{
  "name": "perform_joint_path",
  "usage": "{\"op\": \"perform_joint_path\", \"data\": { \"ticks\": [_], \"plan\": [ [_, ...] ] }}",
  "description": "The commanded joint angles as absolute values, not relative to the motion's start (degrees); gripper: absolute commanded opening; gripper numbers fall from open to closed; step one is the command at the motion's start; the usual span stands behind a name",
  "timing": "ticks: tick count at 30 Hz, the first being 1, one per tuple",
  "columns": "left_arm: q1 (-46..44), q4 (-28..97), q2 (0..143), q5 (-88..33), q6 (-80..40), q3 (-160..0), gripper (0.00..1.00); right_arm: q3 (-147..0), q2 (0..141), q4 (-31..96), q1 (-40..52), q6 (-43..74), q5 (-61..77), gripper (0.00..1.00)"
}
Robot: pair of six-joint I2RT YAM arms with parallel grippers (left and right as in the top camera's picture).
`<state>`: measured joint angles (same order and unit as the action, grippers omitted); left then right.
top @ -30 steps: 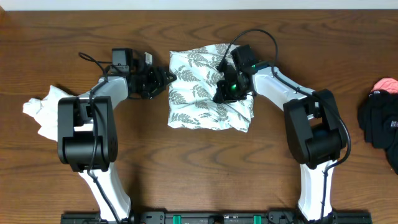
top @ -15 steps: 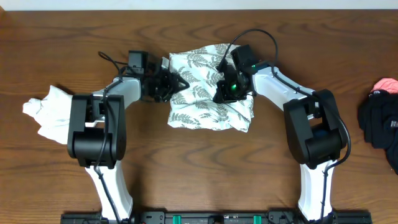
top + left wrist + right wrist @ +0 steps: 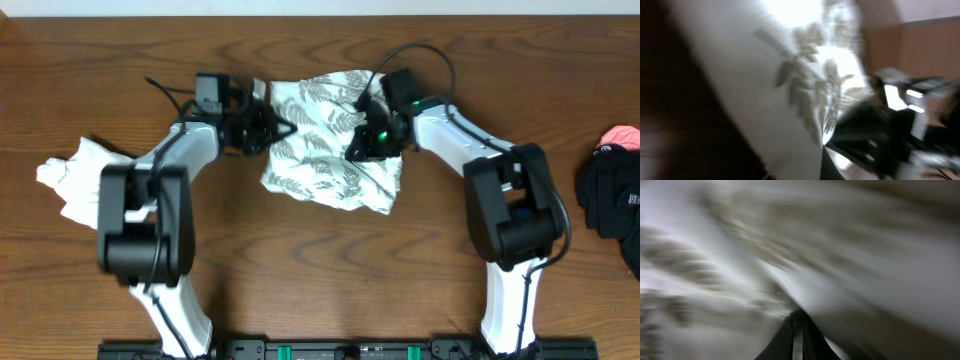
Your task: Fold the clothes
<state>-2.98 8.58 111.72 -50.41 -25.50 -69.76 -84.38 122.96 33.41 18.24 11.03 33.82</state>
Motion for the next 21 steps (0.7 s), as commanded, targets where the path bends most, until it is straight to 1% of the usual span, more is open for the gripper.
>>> {"op": "perform_joint_path", "data": {
  "ticks": [1, 5, 9, 11, 13, 16, 21],
  "plan": [
    [-2.1, 8.0, 103.1, -51.0, -25.2, -70.7, 0.06, -84.4, 116.0, 32.9, 14.8, 9.8, 29.6, 0.08],
    [-3.0, 8.4, 97.8, -50.8, -25.2, -70.7, 0.06, -84.4, 113.1, 33.0, 13.5, 9.8, 28.1, 0.06],
    [-5.9, 10.8, 96.3, -46.8, -25.1, -70.7, 0.06, -84.4, 113.2, 33.2, 13.7, 9.7, 28.8, 0.04],
    [-7.7, 12.9, 96.4, -42.8, -23.6, -70.6, 0.06, -84.4, 113.1, 32.3, 14.2, 8.7, 30.9, 0.03],
    [-9.1, 16.5, 96.4, -35.6, -22.9, -70.6, 0.05, -84.4, 113.1, 29.8, 15.2, 6.6, 35.5, 0.03],
    [-9.6, 21.1, 96.4, -27.2, -22.3, -70.6, 0.06, -84.4, 113.2, 27.0, 16.9, 6.8, 35.9, 0.03],
    [-8.9, 23.1, 96.4, -22.7, -21.4, -70.6, 0.06, -84.4, 113.3, 23.6, 20.3, 8.1, 33.1, 0.02]
  ]
}}
